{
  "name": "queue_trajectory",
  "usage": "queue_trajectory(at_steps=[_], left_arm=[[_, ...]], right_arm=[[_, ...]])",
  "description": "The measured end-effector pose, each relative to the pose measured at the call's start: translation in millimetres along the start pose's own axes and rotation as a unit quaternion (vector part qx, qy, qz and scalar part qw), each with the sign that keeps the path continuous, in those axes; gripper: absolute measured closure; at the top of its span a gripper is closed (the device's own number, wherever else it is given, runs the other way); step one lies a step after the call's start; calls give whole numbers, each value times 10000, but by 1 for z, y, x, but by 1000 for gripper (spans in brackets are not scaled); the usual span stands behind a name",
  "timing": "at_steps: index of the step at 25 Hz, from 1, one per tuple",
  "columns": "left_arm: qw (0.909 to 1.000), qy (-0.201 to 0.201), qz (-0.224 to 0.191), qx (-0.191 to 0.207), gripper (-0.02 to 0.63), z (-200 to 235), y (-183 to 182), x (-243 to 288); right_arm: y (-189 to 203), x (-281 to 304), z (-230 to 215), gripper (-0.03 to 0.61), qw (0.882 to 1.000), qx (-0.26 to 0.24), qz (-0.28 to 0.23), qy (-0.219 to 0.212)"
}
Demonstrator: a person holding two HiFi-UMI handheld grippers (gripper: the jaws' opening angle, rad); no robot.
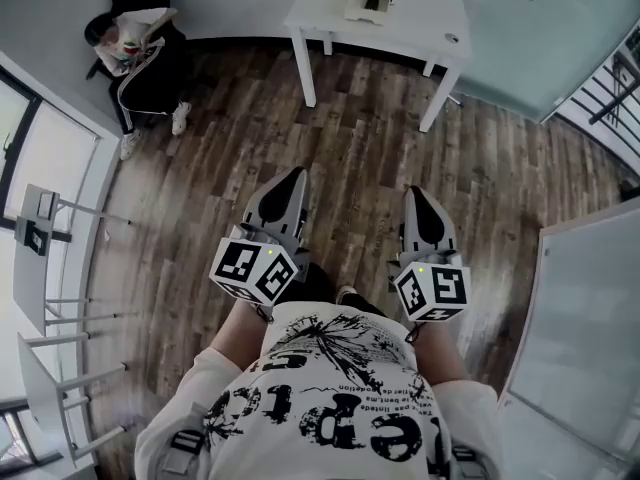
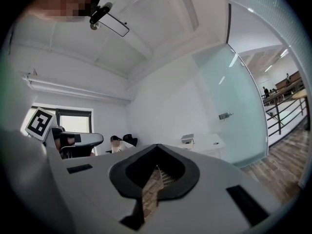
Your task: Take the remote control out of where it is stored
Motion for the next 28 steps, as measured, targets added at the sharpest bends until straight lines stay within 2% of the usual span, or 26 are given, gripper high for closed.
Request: queue_trajectory(at_steps=[3,9,15,22,25,28], left_arm=[[10000,-6,14,-8,605,11,-3,29],[9996,252,111,-3,605,45,-8,104],[9984,539,122,118,604,95,-38,194],[9948,900,268,393,606,165,-74,291],[9927,1124,314,298,605,190,-84,326],[9934,1081,339,155,605,217,-89,353]], right_arm=[[-4,25,-14,584,10000,34,2,32],[-9,85,-40,584,9995,-74,39,302],[-32,172,-65,584,9978,-21,-43,663],[-55,292,-73,584,9961,-42,-105,875],[-64,335,-79,584,9951,-119,-64,976],[-68,370,-86,584,9947,-134,16,1022]])
Point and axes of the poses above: the fingertips, and each gripper's own axes: x forward along the fingers, z to its left, y out of its underside, the point moved 3 cm from there along -x, backward along the fingers, and after that the axes turned 4 degrees about z, right-handed, at the moved point
